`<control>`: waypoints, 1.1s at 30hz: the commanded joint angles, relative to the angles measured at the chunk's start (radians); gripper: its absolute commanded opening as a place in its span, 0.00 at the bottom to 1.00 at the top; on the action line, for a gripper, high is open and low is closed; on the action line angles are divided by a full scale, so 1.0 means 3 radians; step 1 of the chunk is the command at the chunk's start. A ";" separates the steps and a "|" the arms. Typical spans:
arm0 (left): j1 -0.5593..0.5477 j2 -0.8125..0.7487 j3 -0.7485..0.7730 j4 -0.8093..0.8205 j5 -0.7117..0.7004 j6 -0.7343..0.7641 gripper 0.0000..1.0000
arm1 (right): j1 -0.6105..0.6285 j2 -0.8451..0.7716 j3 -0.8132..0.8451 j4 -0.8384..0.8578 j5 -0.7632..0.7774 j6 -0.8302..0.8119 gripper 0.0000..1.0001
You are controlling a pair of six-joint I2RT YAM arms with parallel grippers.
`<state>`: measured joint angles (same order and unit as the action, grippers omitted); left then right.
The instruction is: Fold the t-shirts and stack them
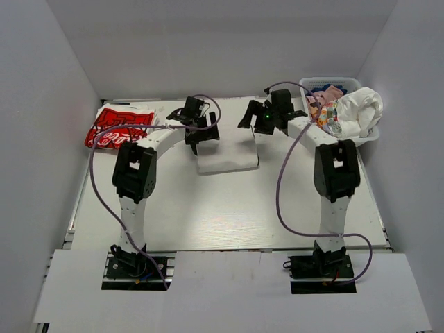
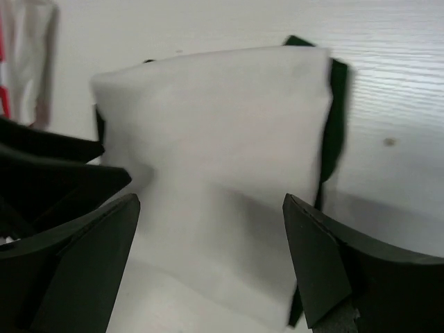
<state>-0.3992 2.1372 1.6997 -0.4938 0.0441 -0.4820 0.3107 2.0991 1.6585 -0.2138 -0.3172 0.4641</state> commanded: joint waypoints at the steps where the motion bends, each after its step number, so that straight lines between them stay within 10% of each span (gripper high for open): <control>1: -0.0085 -0.0548 -0.0071 -0.0006 -0.0182 0.0016 1.00 | 0.0176 -0.0513 -0.0471 0.0309 0.0219 0.0033 0.90; 14: -0.0484 -0.0897 -0.1692 0.0807 0.0804 -0.0259 1.00 | 0.0212 -0.0754 -0.2041 0.1291 -0.0068 0.0662 0.90; 20: -0.0484 -0.0594 -0.1688 0.0286 0.0503 -0.0321 1.00 | 0.0146 -0.0616 -0.2225 0.1270 -0.0027 0.0693 0.90; 33: -0.0403 -0.1866 -0.1764 -0.0199 -0.0402 -0.0387 1.00 | 0.0176 -0.1893 -0.2363 0.0989 0.0280 -0.0007 0.90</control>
<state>-0.5426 1.7081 1.1896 -0.4866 0.0349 -0.5823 0.3603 1.6489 0.9638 0.1001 -0.2886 0.5442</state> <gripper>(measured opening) 0.997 0.896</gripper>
